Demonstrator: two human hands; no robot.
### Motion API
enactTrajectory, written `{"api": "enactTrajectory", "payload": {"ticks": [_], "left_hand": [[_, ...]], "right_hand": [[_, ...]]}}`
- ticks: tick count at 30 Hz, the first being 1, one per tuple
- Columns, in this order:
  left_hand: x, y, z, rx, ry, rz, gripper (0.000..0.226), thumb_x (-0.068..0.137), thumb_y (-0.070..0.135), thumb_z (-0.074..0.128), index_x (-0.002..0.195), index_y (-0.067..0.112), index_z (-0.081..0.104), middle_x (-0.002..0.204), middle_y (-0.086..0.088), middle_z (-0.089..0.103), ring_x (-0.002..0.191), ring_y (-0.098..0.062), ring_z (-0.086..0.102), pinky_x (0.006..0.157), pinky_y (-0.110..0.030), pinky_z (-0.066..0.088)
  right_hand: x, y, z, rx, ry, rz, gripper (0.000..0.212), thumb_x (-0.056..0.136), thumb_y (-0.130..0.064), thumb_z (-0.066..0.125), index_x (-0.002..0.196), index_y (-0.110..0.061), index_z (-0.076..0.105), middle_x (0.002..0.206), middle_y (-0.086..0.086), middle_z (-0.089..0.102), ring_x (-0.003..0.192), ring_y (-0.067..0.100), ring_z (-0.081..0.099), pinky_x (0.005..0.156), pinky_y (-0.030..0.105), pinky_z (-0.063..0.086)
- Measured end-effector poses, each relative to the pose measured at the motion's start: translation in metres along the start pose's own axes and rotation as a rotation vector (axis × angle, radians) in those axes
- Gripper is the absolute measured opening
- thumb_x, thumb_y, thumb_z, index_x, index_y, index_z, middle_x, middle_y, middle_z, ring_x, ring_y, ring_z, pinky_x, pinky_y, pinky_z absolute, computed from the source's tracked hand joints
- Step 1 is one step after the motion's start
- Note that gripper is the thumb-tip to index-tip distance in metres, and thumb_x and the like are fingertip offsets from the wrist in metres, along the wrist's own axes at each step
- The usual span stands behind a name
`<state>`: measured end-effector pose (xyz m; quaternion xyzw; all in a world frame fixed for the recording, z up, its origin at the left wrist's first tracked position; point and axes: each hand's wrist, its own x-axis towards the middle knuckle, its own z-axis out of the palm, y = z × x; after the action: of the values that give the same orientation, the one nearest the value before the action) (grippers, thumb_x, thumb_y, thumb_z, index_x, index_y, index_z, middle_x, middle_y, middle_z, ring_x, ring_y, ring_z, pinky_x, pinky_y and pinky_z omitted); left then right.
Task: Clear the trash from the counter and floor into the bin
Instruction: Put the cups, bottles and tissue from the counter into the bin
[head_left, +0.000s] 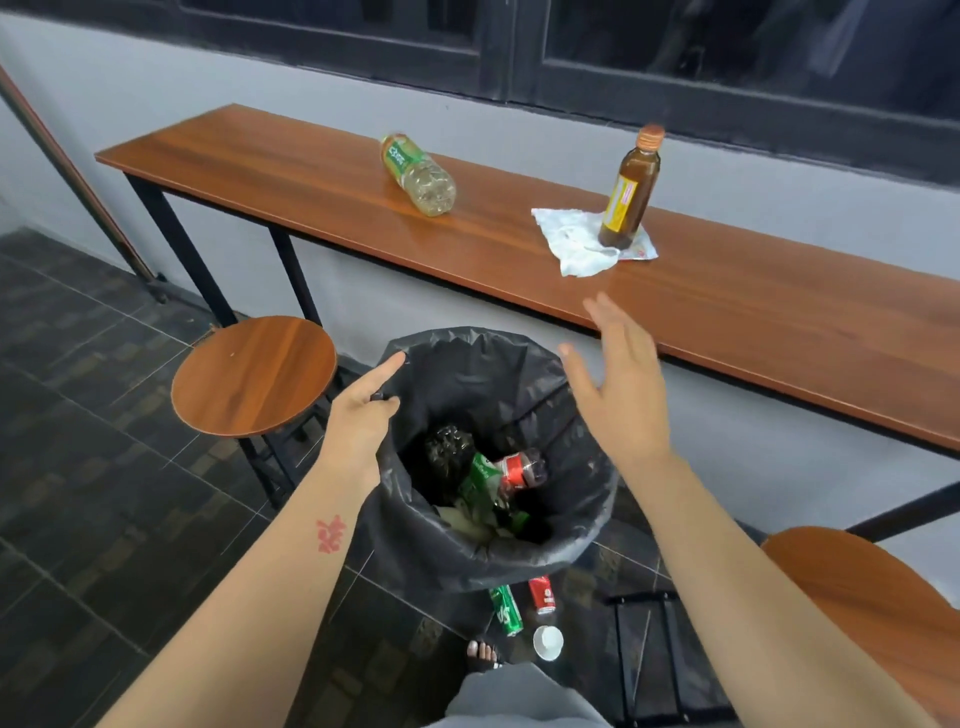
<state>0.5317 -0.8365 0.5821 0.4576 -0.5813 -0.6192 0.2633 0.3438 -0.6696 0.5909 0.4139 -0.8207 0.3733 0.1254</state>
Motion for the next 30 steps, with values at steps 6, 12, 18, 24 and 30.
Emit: {"api": "enactTrajectory", "payload": {"ticks": [6,12,18,24,30], "left_hand": [[0.051,0.005,0.020,-0.014,-0.026,-0.055,0.053,0.100,-0.002,0.049,0.125,0.041,0.067,0.147,0.011,0.051,0.141,-0.022,0.040,0.113,-0.044,0.036],[0.081,0.004,0.037,-0.096,-0.059,-0.093,0.058,0.098,-0.008,0.046,0.119,0.040,0.072,0.142,0.009,0.057,0.136,-0.022,0.046,0.113,-0.046,0.039],[0.105,0.008,0.050,-0.104,-0.105,-0.091,0.060,0.098,-0.009,0.047,0.110,0.043,0.075,0.136,0.009,0.062,0.132,-0.020,0.051,0.112,-0.044,0.041],[0.121,0.009,0.055,-0.089,-0.134,-0.078,0.062,0.098,-0.007,0.047,0.110,0.047,0.074,0.140,0.009,0.058,0.134,-0.020,0.048,0.112,-0.044,0.040],[0.122,0.009,0.055,-0.095,-0.140,-0.076,0.061,0.098,-0.007,0.047,0.111,0.046,0.073,0.141,0.008,0.057,0.134,-0.021,0.049,0.112,-0.044,0.041]], "right_hand": [[0.102,0.034,0.007,0.071,0.242,0.204,0.063,0.092,-0.039,0.060,0.142,-0.008,0.038,0.146,0.010,0.042,0.135,0.025,0.037,0.110,0.033,0.031],[0.171,0.062,0.021,0.137,0.149,0.443,0.083,0.089,-0.047,0.063,0.151,-0.009,0.024,0.154,0.010,0.032,0.141,0.024,0.032,0.112,0.036,0.031],[0.197,0.075,0.036,0.238,0.125,0.458,0.065,0.091,-0.038,0.063,0.144,-0.015,0.033,0.139,0.001,0.053,0.123,0.021,0.056,0.096,0.031,0.046],[0.196,0.077,0.039,0.222,0.156,0.464,0.054,0.091,-0.041,0.063,0.132,-0.014,0.041,0.127,0.003,0.060,0.108,0.020,0.062,0.081,0.024,0.046],[0.189,0.069,0.034,0.247,0.163,0.422,0.054,0.091,-0.045,0.062,0.129,-0.013,0.040,0.127,0.001,0.060,0.105,0.017,0.063,0.080,0.023,0.047]]}}
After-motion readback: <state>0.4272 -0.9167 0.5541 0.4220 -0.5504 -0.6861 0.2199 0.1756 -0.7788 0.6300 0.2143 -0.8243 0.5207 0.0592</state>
